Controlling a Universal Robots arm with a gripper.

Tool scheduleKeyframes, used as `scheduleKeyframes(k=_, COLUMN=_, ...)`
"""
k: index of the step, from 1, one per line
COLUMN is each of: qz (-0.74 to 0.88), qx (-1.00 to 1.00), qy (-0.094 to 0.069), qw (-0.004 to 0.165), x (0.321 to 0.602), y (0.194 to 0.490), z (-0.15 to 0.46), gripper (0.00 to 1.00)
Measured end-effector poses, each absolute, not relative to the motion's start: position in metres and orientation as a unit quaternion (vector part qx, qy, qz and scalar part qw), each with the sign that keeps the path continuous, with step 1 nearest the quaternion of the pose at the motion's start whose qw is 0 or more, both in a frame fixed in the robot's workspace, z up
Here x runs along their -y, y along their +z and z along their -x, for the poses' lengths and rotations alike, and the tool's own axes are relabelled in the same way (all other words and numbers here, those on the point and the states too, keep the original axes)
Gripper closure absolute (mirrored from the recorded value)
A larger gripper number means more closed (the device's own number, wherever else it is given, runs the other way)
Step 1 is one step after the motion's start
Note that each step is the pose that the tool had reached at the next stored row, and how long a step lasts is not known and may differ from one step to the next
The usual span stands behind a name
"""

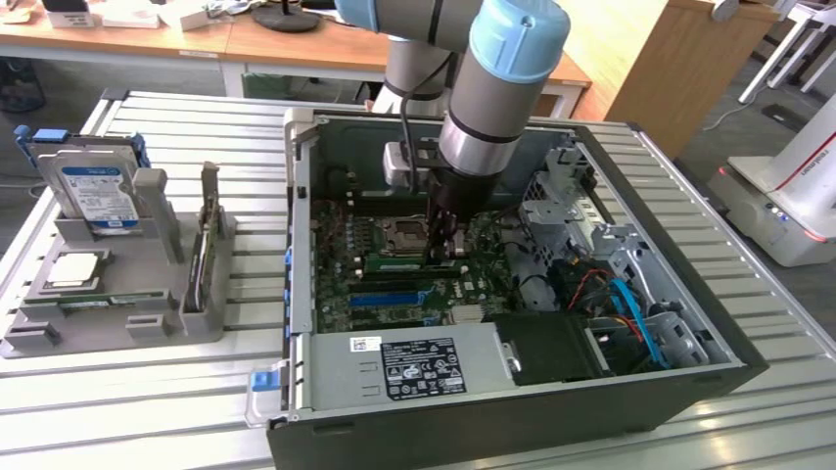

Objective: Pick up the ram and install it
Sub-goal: 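Insert the ram into the slot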

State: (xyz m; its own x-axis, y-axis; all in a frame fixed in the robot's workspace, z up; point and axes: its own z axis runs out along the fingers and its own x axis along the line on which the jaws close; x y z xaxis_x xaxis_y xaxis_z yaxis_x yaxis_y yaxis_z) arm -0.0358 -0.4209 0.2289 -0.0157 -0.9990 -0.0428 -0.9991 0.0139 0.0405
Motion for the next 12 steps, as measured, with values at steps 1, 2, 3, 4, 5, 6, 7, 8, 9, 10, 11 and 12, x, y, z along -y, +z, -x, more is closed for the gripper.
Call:
scheduleKeyframes(k=1, qz=0.702, qx=-0.712, qy=0.03, qw=0.001, x=0.4208, y=0.2294, z=0.0357, gripper=0.88)
scheduleKeyframes(k=2, qz=0.702, qx=-0.712, qy=0.03, qw=0.001, x=0.4208, y=0.2307, z=0.0355, gripper=0.88)
scheduleKeyframes(k=3, qz=0.702, qx=-0.712, qy=0.03, qw=0.001, x=0.4208, y=0.2321, z=0.0354, gripper=0.88)
scheduleKeyframes(k=4, qz=0.701, qx=-0.712, qy=0.03, qw=0.0, x=0.4209, y=0.2332, z=0.0353, gripper=0.88)
scheduleKeyframes(k=5, qz=0.701, qx=-0.712, qy=0.03, qw=0.0, x=0.4208, y=0.2333, z=0.0353, gripper=0.88)
scheduleKeyframes(k=6, qz=0.701, qx=-0.712, qy=0.03, qw=0.0, x=0.4208, y=0.2333, z=0.0353, gripper=0.88)
scheduleKeyframes(k=7, qz=0.701, qx=-0.712, qy=0.03, qw=0.0, x=0.4208, y=0.2333, z=0.0353, gripper=0.88)
scheduleKeyframes(k=8, qz=0.702, qx=-0.712, qy=0.03, qw=0.0, x=0.4208, y=0.2333, z=0.0352, gripper=0.88)
scheduleKeyframes(k=9, qz=0.703, qx=-0.711, qy=0.03, qw=0.0, x=0.4208, y=0.2334, z=0.0352, gripper=0.88)
scheduleKeyframes(k=10, qz=0.704, qx=-0.71, qy=0.03, qw=0.0, x=0.4209, y=0.2334, z=0.0352, gripper=0.88)
scheduleKeyframes(k=11, qz=0.704, qx=-0.709, qy=0.03, qw=0.0, x=0.4209, y=0.2334, z=0.0352, gripper=0.88)
scheduleKeyframes(k=12, qz=0.705, qx=-0.709, qy=0.03, qw=0.0, x=0.4209, y=0.2334, z=0.0352, gripper=0.88)
